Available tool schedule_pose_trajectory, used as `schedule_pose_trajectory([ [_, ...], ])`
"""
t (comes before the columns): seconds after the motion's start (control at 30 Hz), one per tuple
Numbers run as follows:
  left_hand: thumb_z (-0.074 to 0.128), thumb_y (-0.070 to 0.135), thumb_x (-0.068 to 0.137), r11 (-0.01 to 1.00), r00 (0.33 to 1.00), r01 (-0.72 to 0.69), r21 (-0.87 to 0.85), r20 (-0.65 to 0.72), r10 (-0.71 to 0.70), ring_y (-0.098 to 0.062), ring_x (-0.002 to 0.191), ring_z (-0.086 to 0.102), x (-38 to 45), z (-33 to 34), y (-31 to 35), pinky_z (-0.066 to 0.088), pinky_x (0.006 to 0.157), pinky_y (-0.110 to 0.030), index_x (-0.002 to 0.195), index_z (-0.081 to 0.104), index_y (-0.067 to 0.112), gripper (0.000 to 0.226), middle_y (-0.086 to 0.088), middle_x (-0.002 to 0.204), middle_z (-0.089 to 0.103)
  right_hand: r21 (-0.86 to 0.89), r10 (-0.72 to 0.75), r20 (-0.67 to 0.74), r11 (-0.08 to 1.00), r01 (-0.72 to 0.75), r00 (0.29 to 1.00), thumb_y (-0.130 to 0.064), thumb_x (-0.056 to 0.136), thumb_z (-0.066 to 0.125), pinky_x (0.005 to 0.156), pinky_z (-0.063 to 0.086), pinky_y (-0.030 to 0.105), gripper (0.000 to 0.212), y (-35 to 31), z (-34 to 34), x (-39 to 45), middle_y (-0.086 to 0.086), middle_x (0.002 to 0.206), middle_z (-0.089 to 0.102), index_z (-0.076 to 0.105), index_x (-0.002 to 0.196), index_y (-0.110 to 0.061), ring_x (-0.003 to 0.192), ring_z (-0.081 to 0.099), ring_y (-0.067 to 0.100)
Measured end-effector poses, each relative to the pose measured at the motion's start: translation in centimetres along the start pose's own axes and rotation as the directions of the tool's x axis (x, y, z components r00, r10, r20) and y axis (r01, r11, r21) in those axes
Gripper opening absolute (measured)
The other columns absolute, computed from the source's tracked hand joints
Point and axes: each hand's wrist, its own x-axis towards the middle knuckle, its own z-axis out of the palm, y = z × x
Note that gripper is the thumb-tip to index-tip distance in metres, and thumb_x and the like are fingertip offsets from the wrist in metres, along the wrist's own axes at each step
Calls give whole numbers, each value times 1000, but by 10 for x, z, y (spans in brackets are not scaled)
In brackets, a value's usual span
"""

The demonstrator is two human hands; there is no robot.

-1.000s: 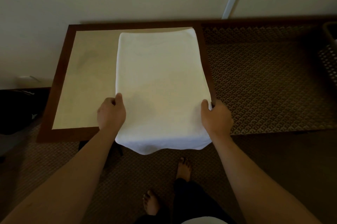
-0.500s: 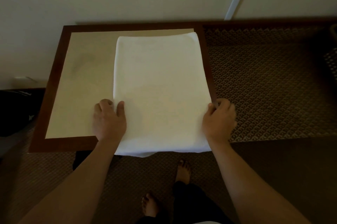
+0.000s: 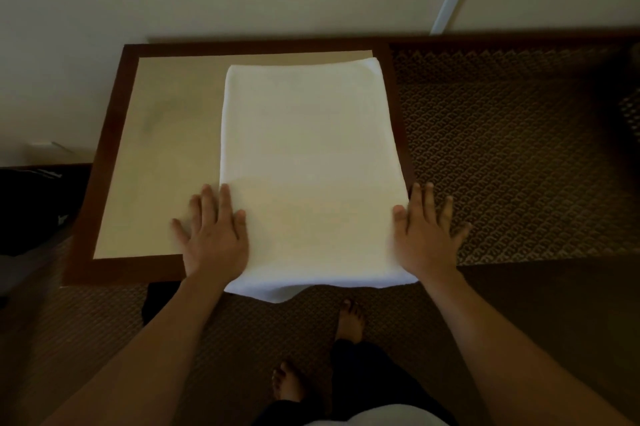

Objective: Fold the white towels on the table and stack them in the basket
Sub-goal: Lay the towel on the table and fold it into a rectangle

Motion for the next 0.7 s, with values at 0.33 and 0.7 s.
schedule_pose_trajectory([
  [0.33, 51, 32, 106, 385, 822, 443, -810, 195, -536, -23, 105, 58, -116, 15, -13, 43, 85, -39, 121, 60, 22, 21, -2, 115, 63, 805, 338, -231, 592, -15, 912, -41, 100, 61, 89, 53, 31, 34, 22, 38, -96, 1, 111, 58, 54, 119, -13, 96, 59, 12],
  [0.7, 45, 35, 109, 90, 875, 479, -873, 466, -131, -12, 108, 65, -105, 8, -38, 48, 96, -35, 127, 65, 19, 30, 5, 113, 71, 905, 283, -126, 424, -7, 951, -30, 96, 70, 81, 49, 17, 25, 26, 54, -106, -2, 100, 67, 63, 109, -10, 92, 63, 8],
])
